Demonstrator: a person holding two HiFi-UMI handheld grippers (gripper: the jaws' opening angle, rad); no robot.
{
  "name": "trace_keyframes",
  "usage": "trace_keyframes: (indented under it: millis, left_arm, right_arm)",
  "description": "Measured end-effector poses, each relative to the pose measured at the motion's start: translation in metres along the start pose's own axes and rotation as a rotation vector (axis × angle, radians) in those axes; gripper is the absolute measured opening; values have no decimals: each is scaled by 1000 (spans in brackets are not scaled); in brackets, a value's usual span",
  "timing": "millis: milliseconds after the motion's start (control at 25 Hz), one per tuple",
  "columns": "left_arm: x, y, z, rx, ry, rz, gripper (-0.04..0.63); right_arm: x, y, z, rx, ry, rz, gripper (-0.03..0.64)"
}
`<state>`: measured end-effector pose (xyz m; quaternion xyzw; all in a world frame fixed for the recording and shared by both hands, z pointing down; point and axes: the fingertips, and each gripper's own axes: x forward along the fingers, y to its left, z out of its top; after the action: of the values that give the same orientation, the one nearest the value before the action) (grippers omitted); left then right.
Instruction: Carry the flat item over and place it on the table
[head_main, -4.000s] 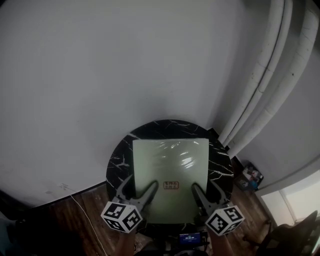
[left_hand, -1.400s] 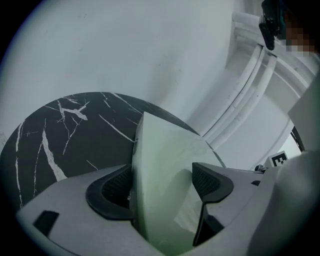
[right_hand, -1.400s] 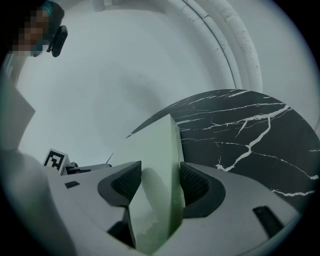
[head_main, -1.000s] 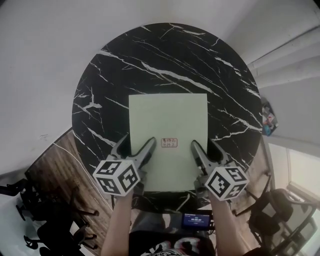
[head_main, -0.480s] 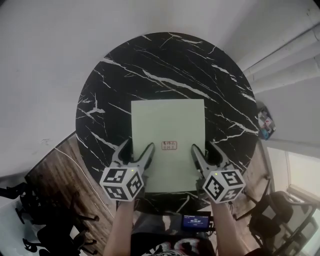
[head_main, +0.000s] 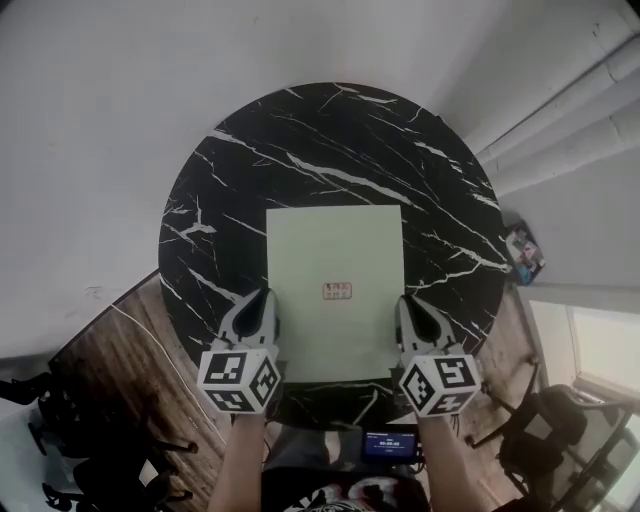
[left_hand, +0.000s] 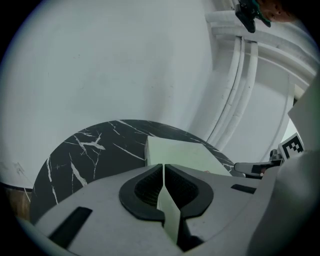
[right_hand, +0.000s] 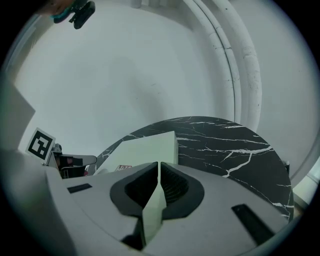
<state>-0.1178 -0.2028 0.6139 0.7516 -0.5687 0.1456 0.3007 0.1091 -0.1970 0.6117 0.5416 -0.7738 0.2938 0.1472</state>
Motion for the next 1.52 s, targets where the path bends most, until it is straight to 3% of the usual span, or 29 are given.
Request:
trace_keyframes:
  millis: [280, 400, 480, 1120, 1520]
  left_arm:
    - [-17, -20, 11, 49, -28, -61, 17]
    - [-28, -30, 20, 150, -36, -68, 17]
    - [-35, -36, 27, 179, -52, -87, 15]
    - [-90, -35, 72, 187, -164, -137, 15]
    - [-120, -59, 106, 198, -241, -168, 15]
  right_arm:
    - [-20, 9, 10, -9, -28, 0, 23]
    - [-30, 15, 18, -11, -46, -5, 23]
    - [-36, 18, 23, -11, -60, -9, 23]
    - [-84, 56, 64, -39, -180, -33, 23]
    - [-114, 64, 87, -55, -243, -43, 23]
